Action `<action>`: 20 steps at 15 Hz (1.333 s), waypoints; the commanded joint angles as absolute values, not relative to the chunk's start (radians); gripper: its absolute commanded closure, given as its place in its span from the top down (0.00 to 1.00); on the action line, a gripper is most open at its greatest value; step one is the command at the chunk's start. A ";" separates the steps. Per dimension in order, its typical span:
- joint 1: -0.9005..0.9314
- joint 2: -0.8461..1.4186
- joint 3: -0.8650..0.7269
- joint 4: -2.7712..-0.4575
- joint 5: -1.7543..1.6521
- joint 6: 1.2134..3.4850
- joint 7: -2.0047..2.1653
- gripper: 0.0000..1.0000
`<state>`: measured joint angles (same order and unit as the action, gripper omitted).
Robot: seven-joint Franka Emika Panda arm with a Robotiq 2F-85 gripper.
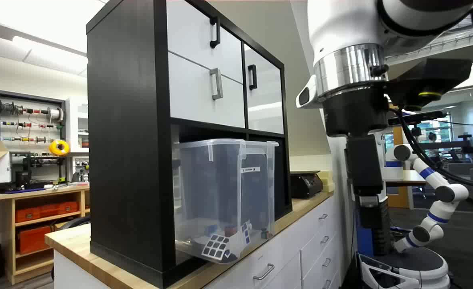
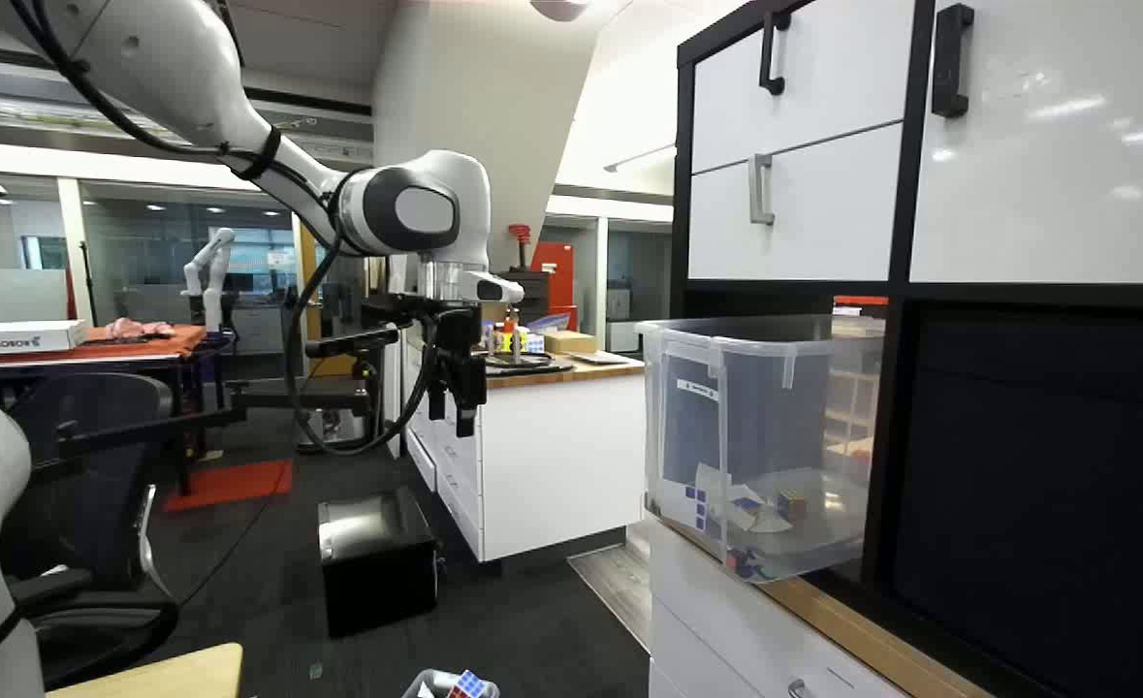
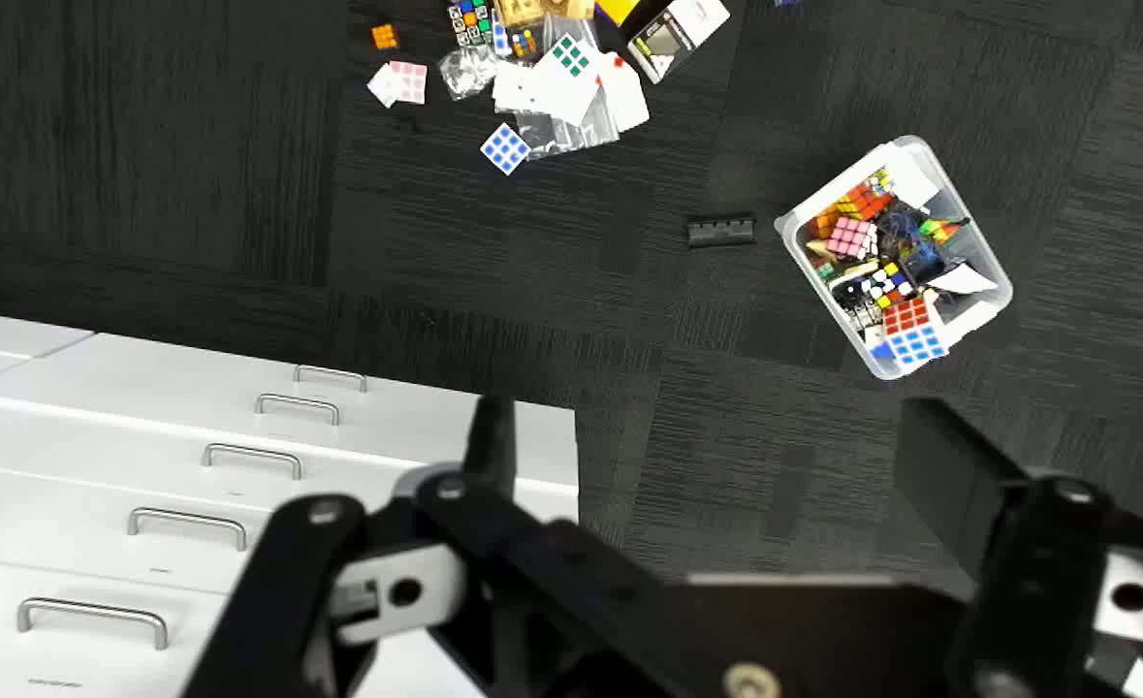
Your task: Push the storage bin under the cabinet
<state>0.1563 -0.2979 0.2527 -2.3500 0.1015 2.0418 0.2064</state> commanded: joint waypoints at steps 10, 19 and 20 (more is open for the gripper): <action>0.168 -0.297 0.242 -2.349 0.098 2.040 0.210 1.00; 0.121 -0.278 0.221 -2.346 0.021 2.316 0.244 1.00; 0.111 -0.275 0.215 -2.348 -0.001 2.364 0.240 1.00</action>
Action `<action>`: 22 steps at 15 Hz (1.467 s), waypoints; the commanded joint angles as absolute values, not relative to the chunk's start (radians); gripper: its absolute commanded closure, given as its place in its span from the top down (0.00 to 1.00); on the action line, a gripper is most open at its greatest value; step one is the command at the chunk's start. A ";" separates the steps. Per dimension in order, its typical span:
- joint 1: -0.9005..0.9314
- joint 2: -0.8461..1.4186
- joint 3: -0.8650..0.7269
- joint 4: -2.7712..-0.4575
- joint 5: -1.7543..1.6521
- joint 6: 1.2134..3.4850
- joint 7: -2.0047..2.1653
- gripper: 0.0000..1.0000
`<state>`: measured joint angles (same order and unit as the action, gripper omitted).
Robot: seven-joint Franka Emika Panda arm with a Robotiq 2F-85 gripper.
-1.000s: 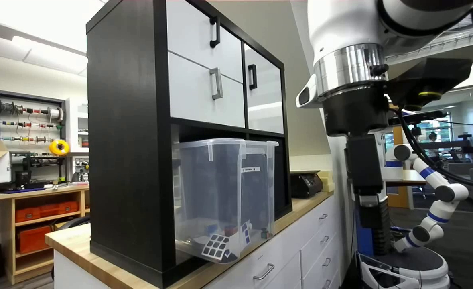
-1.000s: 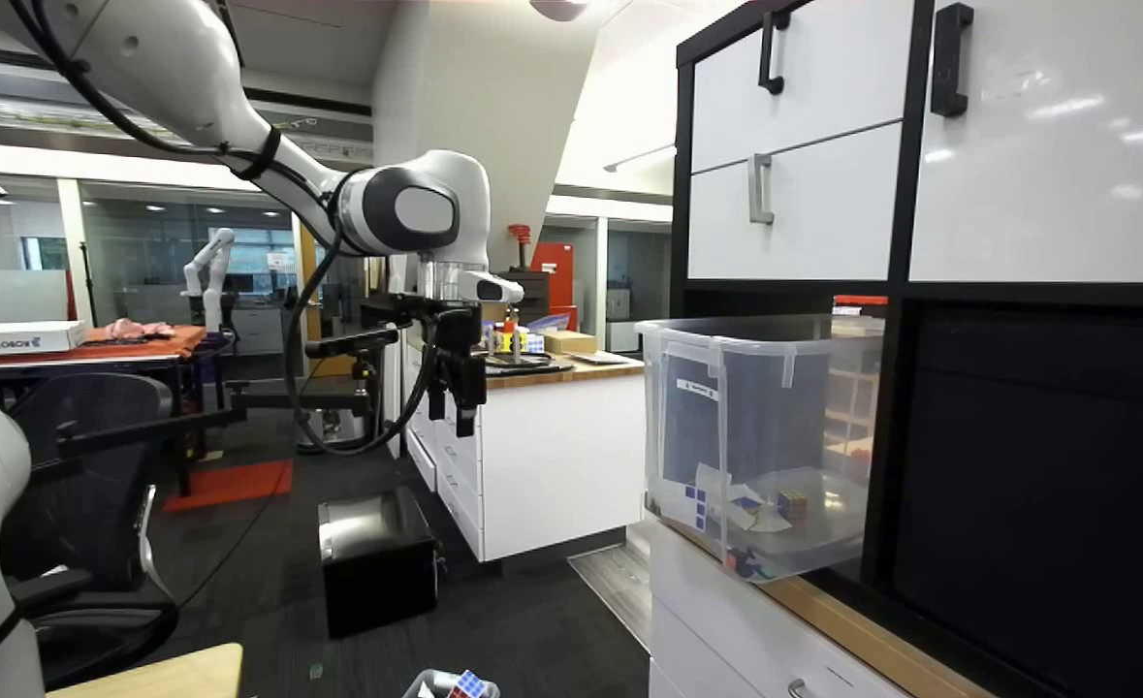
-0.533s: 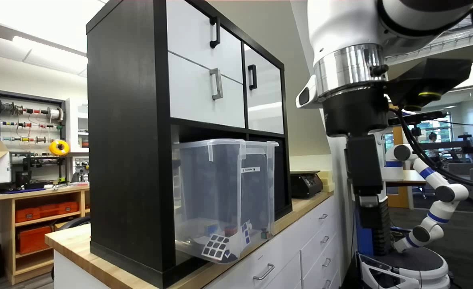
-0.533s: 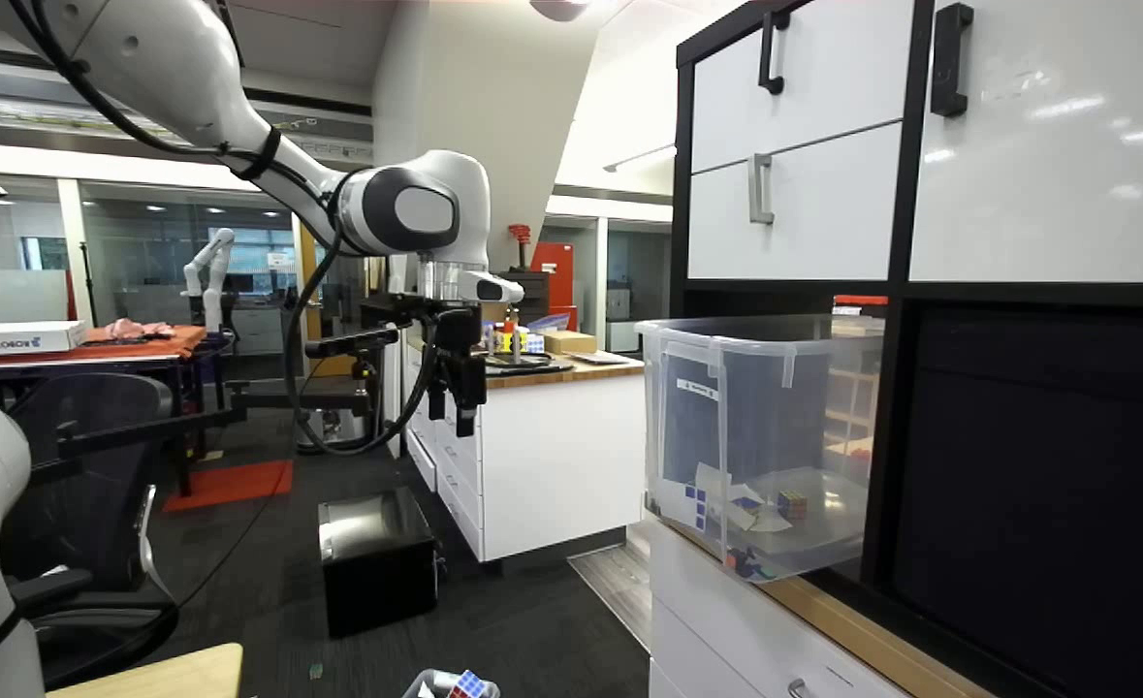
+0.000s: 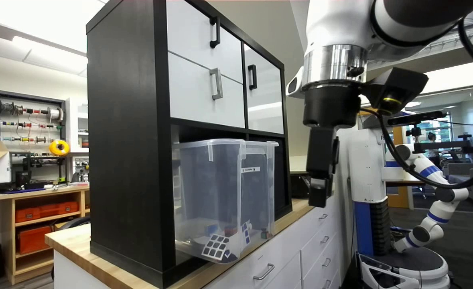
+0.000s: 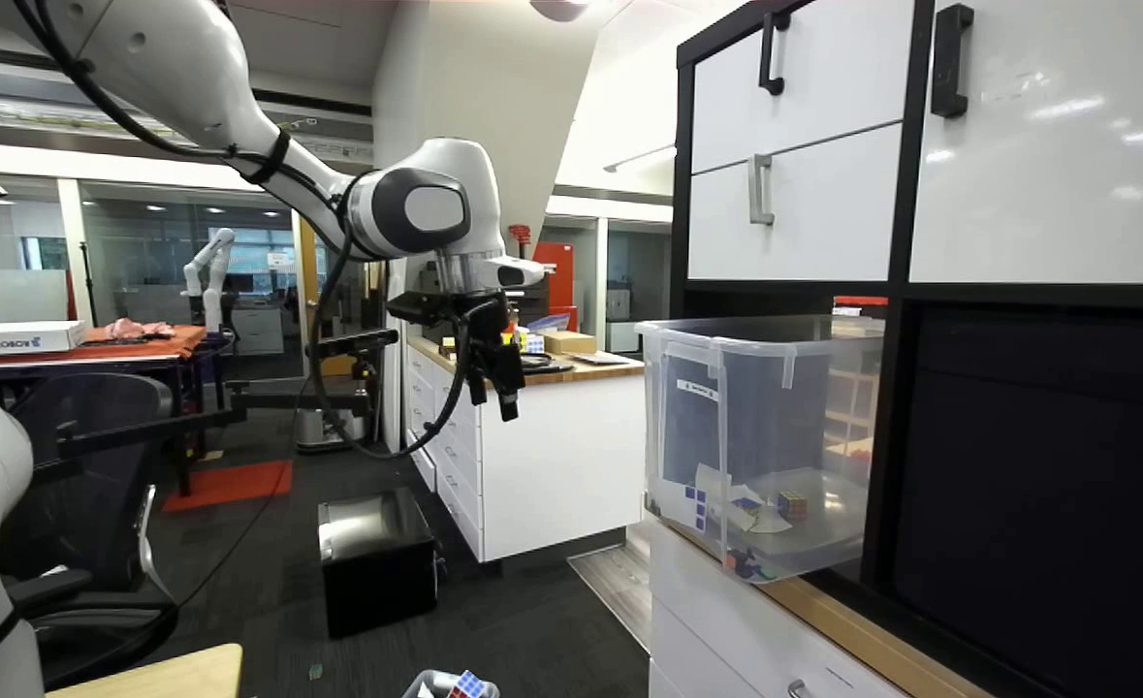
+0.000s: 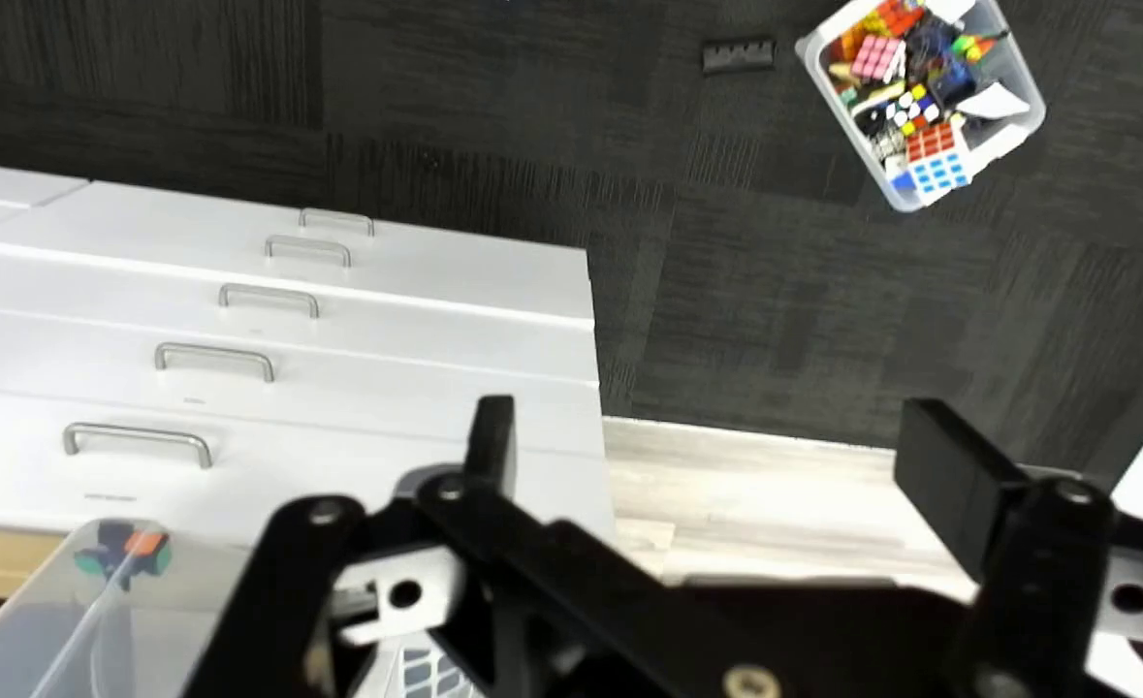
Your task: Push the storage bin under the cabinet
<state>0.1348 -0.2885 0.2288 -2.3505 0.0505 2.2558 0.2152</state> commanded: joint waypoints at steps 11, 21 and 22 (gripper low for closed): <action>-0.043 -0.135 0.151 -2.317 -0.251 2.712 0.369 1.00; -0.081 0.018 0.130 -2.172 -0.427 2.753 0.553 1.00; -0.079 0.032 0.128 -2.152 -0.435 2.751 0.561 1.00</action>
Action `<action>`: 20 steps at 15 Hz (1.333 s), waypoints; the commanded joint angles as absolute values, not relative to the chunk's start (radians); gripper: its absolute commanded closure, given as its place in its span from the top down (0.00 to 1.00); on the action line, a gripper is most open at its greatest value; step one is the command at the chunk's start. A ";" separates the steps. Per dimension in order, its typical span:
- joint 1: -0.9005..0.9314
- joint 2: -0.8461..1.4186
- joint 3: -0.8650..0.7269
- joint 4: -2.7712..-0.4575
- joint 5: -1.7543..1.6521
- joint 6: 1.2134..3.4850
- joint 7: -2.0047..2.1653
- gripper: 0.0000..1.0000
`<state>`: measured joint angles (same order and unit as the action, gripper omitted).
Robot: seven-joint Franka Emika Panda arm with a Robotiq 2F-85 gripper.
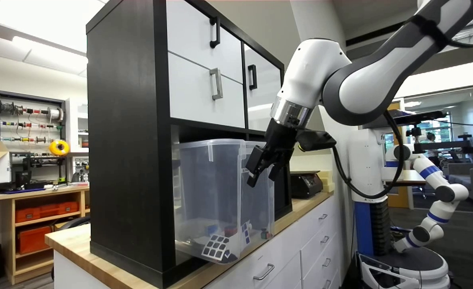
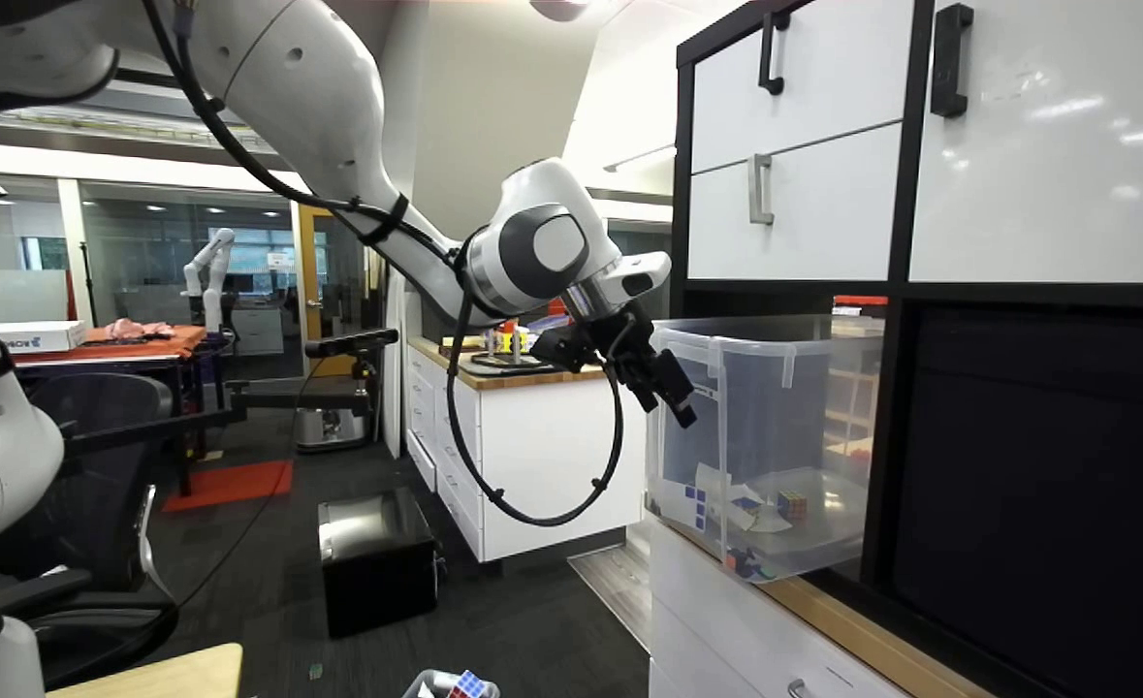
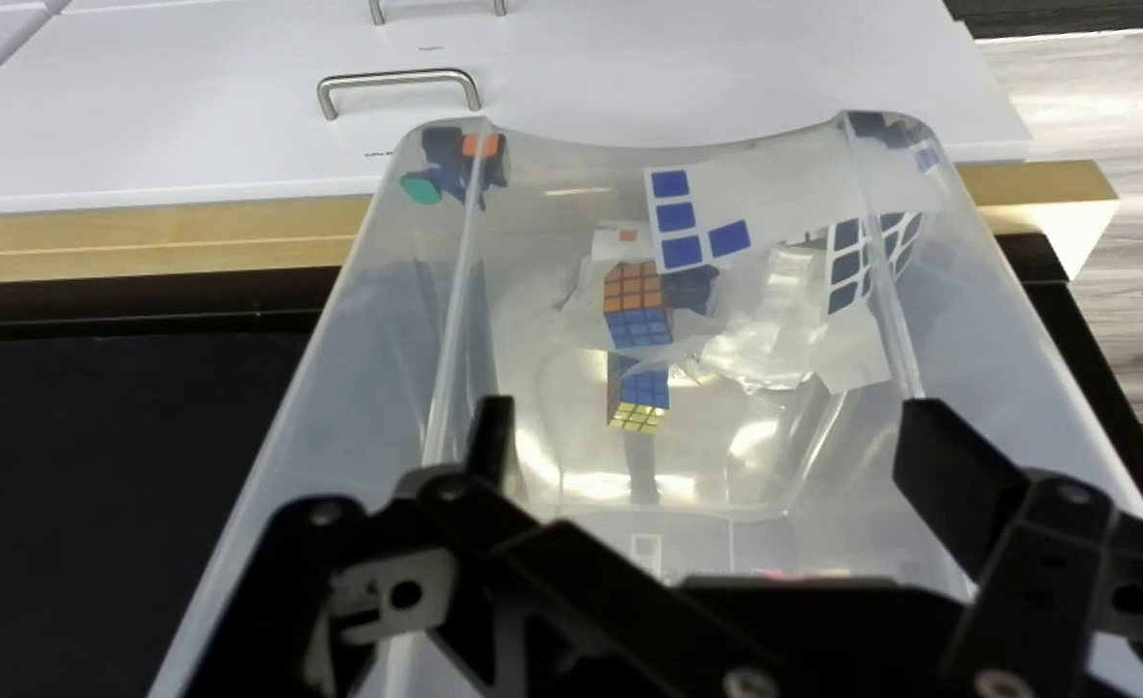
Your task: Push the storage bin under the cabinet
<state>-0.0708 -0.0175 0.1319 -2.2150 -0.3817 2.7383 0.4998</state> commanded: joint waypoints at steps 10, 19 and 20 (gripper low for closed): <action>-0.068 0.138 0.100 -2.015 -0.469 2.736 0.589 1.00; -0.051 0.272 0.094 -1.841 -0.474 2.716 0.587 1.00; -0.049 0.286 0.094 -1.822 -0.473 2.714 0.584 1.00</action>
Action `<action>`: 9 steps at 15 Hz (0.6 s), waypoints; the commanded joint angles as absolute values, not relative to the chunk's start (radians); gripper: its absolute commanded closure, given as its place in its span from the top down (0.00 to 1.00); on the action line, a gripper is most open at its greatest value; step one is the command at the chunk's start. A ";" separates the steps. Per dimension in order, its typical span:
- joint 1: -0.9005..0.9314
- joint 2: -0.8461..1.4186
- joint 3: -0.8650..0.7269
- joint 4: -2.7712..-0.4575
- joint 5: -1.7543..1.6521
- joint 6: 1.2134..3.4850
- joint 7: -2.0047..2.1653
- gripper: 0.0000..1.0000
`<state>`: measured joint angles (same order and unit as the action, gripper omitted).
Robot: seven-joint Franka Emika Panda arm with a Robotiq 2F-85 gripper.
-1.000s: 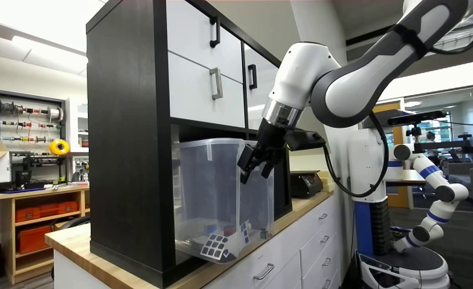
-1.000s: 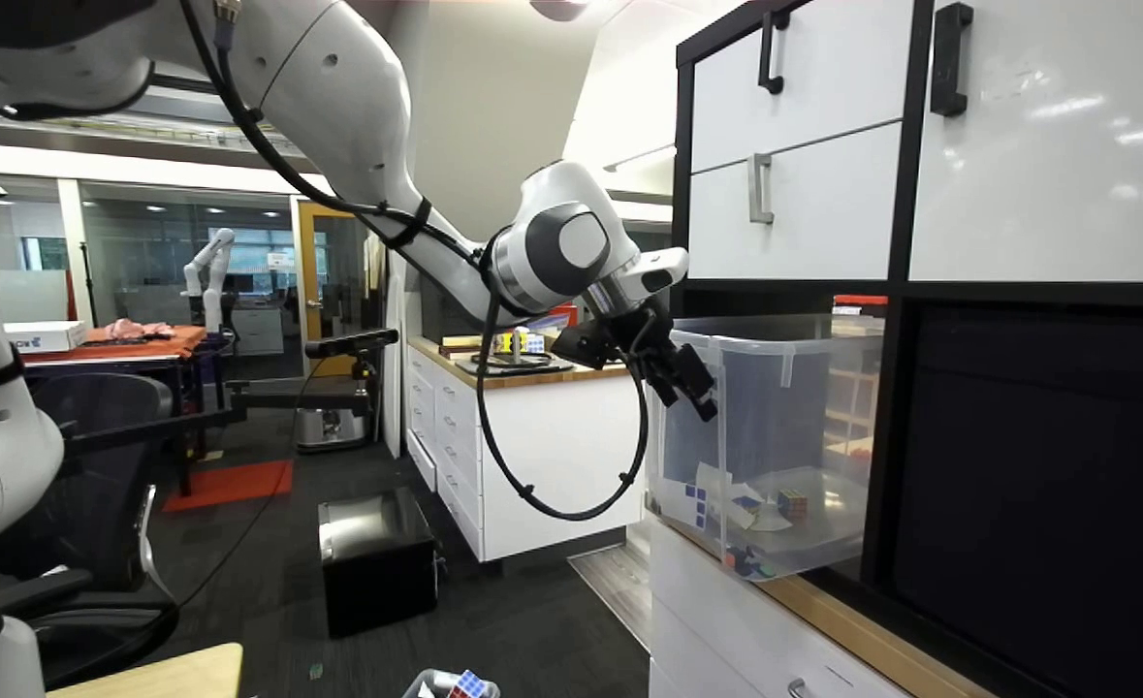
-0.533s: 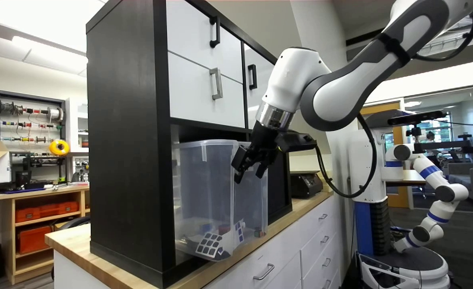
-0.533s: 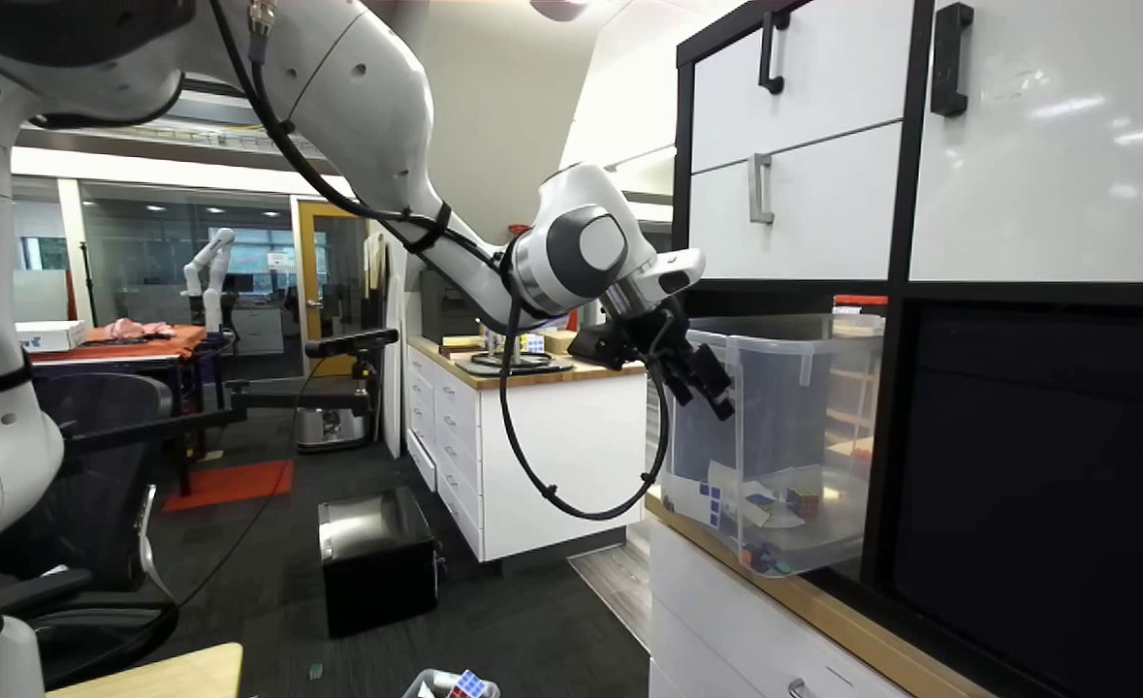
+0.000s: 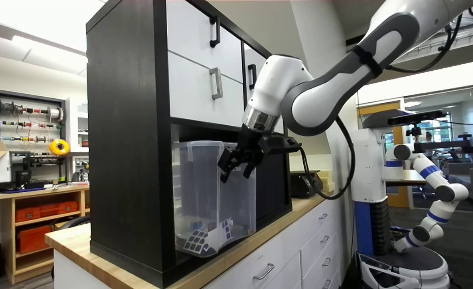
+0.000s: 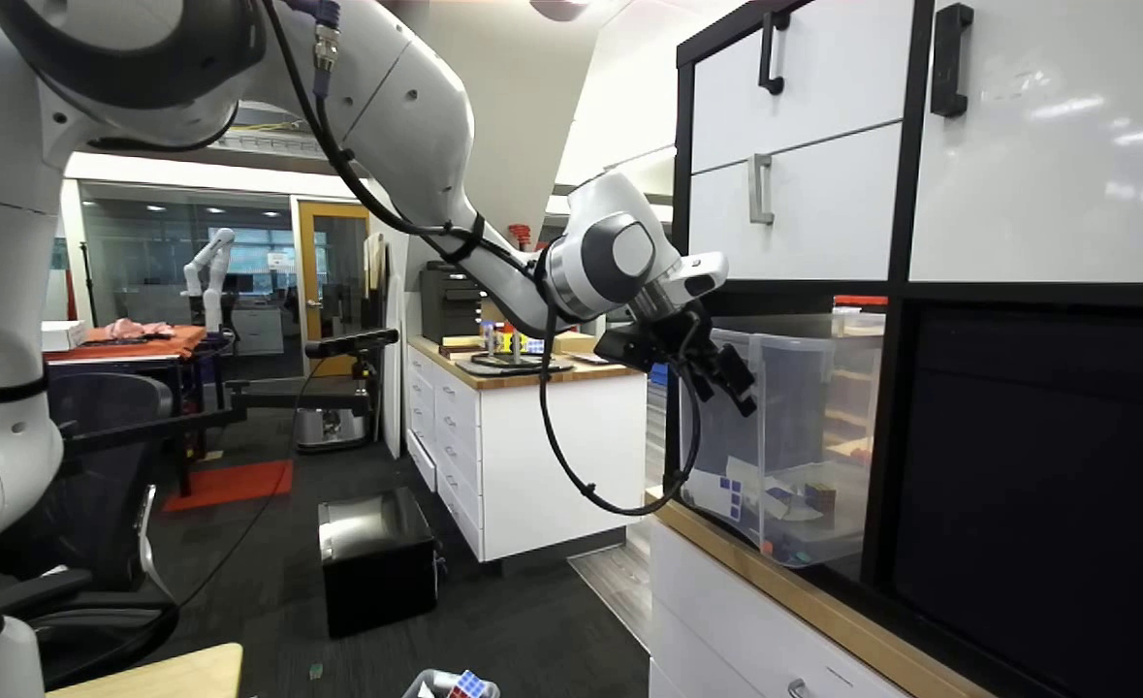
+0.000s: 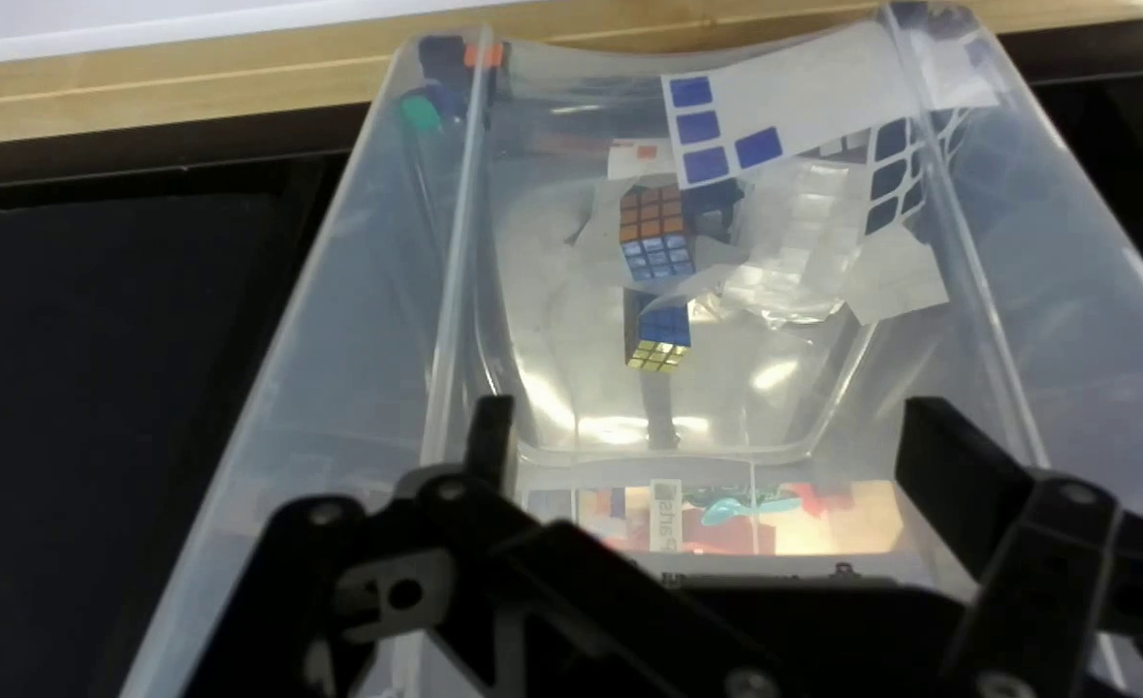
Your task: Push the storage bin under the cabinet
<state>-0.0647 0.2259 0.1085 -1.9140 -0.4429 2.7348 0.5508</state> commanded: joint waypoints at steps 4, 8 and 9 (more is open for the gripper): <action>-0.049 0.322 0.097 -1.773 -0.461 2.712 0.571 1.00; 0.019 0.247 0.050 -1.848 -0.321 2.692 0.472 1.00; 0.030 0.228 0.047 -1.868 -0.286 2.696 0.445 1.00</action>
